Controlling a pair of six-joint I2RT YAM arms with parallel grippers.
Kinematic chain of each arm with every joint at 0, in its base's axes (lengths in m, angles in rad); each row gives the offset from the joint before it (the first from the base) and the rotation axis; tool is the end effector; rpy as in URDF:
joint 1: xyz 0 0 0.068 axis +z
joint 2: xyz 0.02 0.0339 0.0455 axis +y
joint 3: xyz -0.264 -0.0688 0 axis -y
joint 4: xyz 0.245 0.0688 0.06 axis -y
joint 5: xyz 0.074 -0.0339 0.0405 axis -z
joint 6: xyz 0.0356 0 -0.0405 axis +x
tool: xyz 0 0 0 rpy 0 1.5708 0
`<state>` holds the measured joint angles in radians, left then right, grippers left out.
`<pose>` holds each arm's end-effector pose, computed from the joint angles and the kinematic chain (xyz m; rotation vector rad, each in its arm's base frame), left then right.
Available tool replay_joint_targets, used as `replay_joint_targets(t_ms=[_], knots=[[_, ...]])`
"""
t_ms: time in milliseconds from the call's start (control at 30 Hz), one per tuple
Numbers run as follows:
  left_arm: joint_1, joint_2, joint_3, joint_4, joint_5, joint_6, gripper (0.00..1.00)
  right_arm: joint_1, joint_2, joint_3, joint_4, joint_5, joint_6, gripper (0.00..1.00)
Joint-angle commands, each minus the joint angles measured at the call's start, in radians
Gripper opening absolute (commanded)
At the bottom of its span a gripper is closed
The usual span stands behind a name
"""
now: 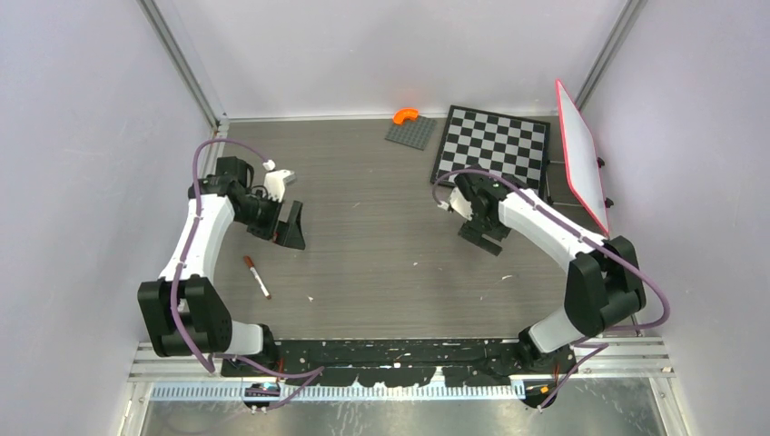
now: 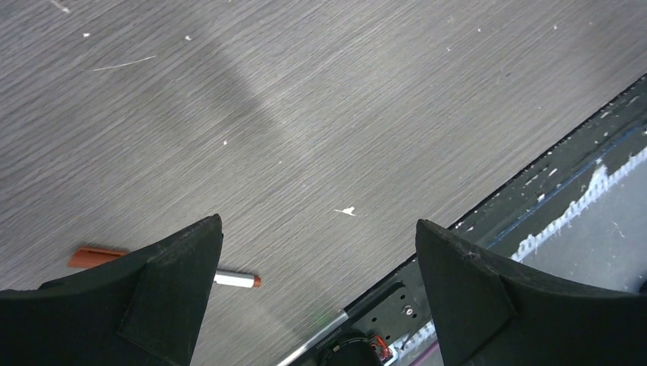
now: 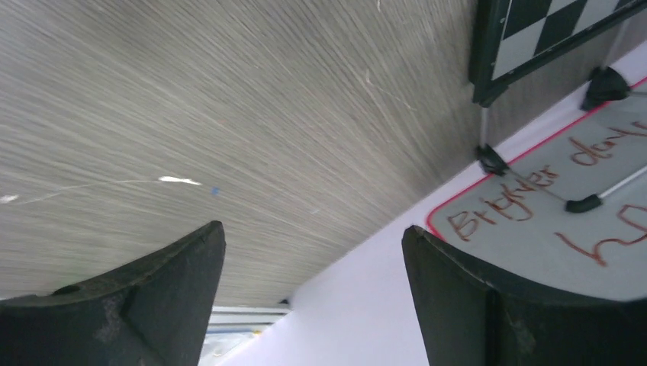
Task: Write a sentence on the whiteboard
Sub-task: Move the whiteboard stand to the center of the board.
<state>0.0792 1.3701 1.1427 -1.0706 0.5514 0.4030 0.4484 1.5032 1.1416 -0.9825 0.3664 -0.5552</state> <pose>0.2484 0.0010 0.2750 0.5341 2.6253 -0.6477 0.2548 0.1084 0.2418 -1.3346 2.5591 -0.5514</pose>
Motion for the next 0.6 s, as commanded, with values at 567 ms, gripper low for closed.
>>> replay_joint_targets(t_ms=[567], knots=[[-0.012,0.055,0.061,-0.014,0.168,0.056,1.0,-0.302,0.281,0.028,0.357,0.221,-0.488,0.8]])
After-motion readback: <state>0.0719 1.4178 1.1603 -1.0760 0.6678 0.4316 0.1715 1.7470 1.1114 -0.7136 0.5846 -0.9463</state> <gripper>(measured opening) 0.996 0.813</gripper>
